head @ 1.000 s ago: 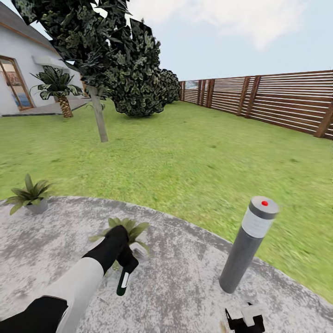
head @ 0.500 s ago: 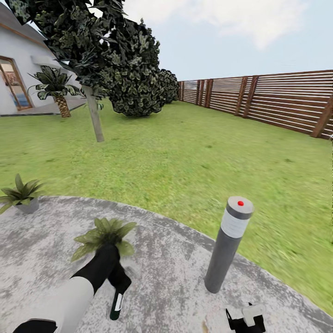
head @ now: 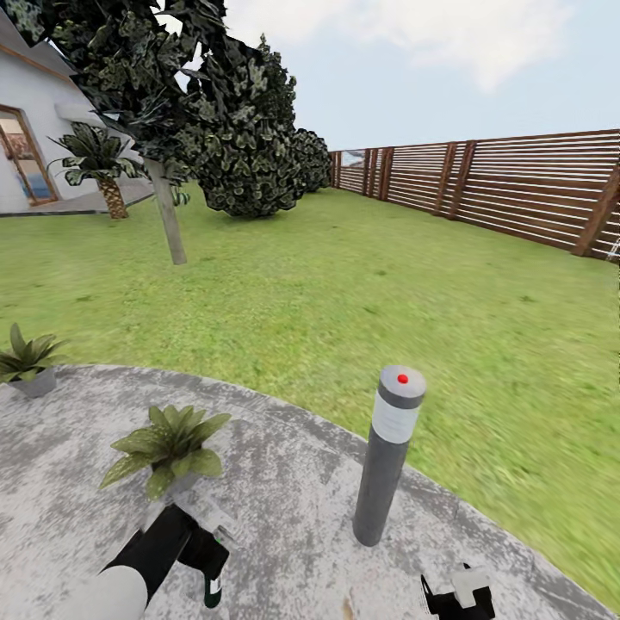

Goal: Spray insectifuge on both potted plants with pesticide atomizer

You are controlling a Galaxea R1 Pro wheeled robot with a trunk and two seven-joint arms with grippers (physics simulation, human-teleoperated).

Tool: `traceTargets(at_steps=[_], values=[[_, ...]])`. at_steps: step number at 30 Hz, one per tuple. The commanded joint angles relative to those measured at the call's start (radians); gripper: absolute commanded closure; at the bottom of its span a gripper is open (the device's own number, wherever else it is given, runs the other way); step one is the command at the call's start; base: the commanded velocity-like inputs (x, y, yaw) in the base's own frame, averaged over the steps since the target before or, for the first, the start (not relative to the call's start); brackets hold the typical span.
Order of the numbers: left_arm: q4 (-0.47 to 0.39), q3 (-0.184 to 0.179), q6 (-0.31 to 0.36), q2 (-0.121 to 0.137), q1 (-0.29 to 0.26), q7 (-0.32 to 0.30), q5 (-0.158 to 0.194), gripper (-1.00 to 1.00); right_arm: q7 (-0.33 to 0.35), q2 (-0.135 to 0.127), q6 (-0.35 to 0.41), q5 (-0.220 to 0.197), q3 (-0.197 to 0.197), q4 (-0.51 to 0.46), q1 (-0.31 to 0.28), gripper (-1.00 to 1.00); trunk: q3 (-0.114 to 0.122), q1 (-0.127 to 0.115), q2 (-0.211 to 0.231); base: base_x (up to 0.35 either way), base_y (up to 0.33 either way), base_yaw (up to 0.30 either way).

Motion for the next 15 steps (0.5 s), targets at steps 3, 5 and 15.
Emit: traceTargets(at_steps=[3, 5, 15], values=[[0.016, 0.007, -0.041, -0.001, 0.008, 0.02, 0.035, 1.0, -0.006, 0.0, -0.002, 0.006, 0.003, 0.001, -0.001, -1.0, -0.001, 0.0, 0.0, 0.0, -0.274, 0.0], [0.032, 0.008, -0.051, -0.001, 0.015, 0.034, 0.047, 1.0, -0.006, 0.0, -0.002, 0.006, 0.003, 0.001, -0.001, -1.0, -0.001, 0.0, 0.0, 0.0, -0.274, 0.0], [0.054, 0.009, -0.203, -0.008, 0.111, 0.292, 0.309, 1.0, -0.006, 0.0, -0.003, 0.006, 0.003, -0.001, 0.0, -1.0, -0.001, 0.0, 0.0, 0.0, -0.275, 0.084]])
